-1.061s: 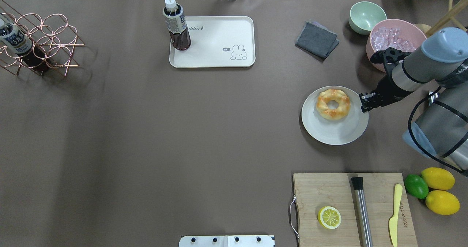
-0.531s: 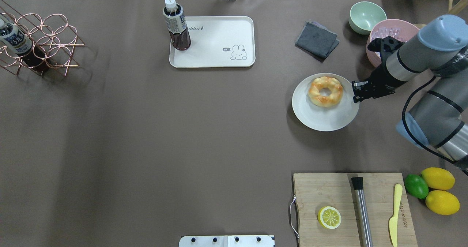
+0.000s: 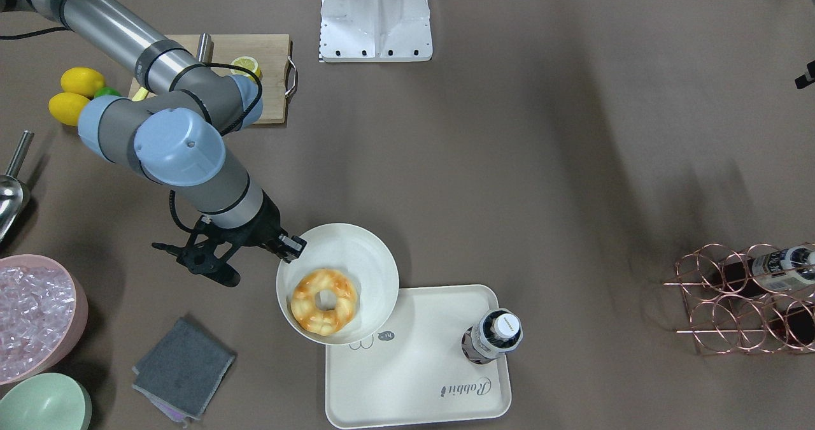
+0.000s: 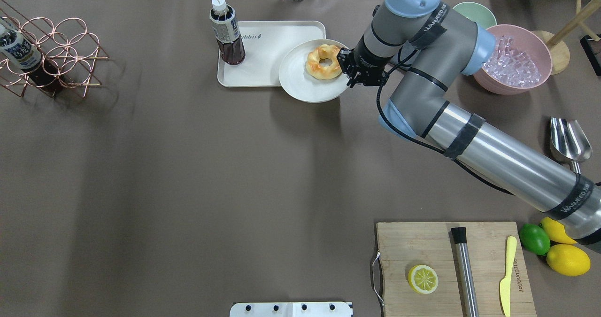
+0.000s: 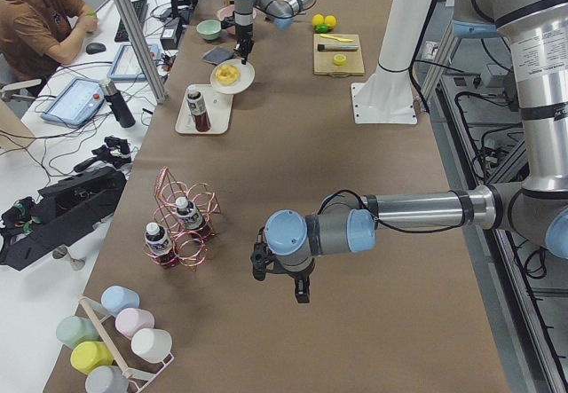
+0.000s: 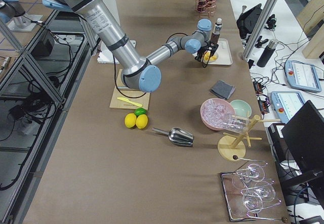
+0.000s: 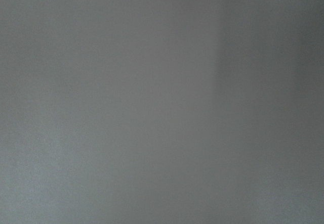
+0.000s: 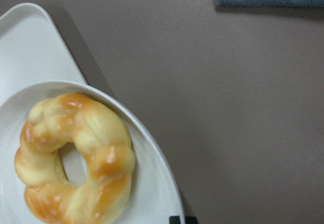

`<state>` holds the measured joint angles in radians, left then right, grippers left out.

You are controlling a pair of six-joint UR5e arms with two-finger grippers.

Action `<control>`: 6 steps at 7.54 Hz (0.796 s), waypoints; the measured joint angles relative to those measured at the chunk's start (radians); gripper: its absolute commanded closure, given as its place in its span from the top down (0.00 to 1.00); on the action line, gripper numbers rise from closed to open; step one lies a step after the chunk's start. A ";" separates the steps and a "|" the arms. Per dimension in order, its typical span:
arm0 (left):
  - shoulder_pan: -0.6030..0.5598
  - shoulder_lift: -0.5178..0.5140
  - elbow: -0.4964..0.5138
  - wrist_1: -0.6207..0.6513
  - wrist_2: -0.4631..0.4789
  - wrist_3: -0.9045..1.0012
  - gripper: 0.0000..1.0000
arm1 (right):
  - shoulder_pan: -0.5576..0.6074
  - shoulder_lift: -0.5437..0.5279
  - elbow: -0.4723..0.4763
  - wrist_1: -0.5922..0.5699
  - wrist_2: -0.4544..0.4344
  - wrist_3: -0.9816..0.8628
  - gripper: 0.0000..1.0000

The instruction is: Place donut on tray

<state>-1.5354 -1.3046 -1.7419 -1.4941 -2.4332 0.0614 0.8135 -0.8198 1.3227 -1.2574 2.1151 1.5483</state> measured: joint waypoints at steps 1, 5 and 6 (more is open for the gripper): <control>0.000 0.001 0.000 0.000 0.000 0.000 0.98 | -0.013 0.037 -0.044 0.028 -0.033 0.069 0.00; 0.000 0.002 0.005 0.000 0.003 0.004 0.98 | -0.051 0.199 -0.293 0.190 -0.166 0.364 0.00; 0.000 0.002 0.005 0.000 0.003 0.004 0.98 | -0.054 0.231 -0.334 0.194 -0.195 0.422 0.00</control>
<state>-1.5355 -1.3024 -1.7371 -1.4941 -2.4302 0.0659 0.7595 -0.5889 0.9884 -1.0634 1.9199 1.9706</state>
